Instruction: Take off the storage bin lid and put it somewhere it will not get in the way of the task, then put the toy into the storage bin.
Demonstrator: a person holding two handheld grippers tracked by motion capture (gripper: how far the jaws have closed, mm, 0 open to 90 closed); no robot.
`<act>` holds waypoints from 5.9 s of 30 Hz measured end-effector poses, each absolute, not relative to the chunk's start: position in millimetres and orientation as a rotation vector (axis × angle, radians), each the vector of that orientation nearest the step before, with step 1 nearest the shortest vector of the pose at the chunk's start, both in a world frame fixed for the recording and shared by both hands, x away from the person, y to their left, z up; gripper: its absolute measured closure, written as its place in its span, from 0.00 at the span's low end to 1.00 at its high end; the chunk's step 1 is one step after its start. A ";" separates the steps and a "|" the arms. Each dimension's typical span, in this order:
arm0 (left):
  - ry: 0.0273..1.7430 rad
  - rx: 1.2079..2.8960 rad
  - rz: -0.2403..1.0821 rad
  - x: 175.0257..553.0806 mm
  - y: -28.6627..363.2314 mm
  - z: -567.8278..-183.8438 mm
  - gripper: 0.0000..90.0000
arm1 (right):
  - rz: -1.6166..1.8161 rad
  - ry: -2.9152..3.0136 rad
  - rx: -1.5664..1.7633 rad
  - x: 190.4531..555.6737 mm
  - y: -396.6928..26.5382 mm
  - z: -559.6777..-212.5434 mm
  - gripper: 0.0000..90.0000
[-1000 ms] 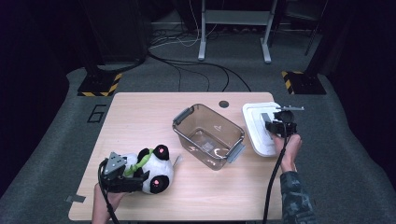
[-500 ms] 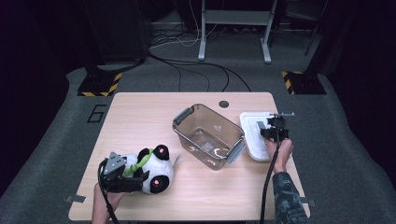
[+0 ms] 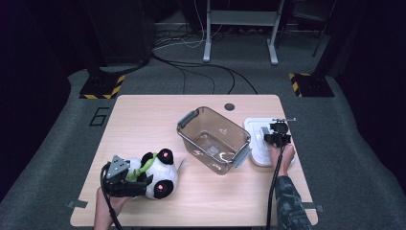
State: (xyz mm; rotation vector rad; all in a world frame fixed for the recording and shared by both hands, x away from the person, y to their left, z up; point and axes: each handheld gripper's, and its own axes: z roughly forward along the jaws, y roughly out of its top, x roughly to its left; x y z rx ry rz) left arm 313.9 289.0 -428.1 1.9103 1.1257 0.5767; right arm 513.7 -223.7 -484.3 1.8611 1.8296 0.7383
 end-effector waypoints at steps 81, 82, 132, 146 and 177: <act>1.302 1.874 0.606 334.1 279.0 -432.3 0.20 | 0.812 1.909 1.629 335.9 -244.0 -529.3 0.00; 1.313 1.871 0.610 335.4 278.8 -433.4 0.24 | 0.812 1.908 1.629 336.0 -244.0 -529.4 0.00; 1.023 2.027 0.572 320.7 279.5 -414.3 0.83 | 0.816 1.900 1.631 338.1 -244.6 -529.5 0.00; 0.952 2.045 0.576 321.5 278.9 -393.6 0.83 | 0.813 1.895 1.640 337.9 -244.4 -529.3 0.00; 0.854 2.012 0.639 328.2 277.1 -336.1 0.83 | 0.815 1.893 1.642 337.9 -244.6 -529.3 0.00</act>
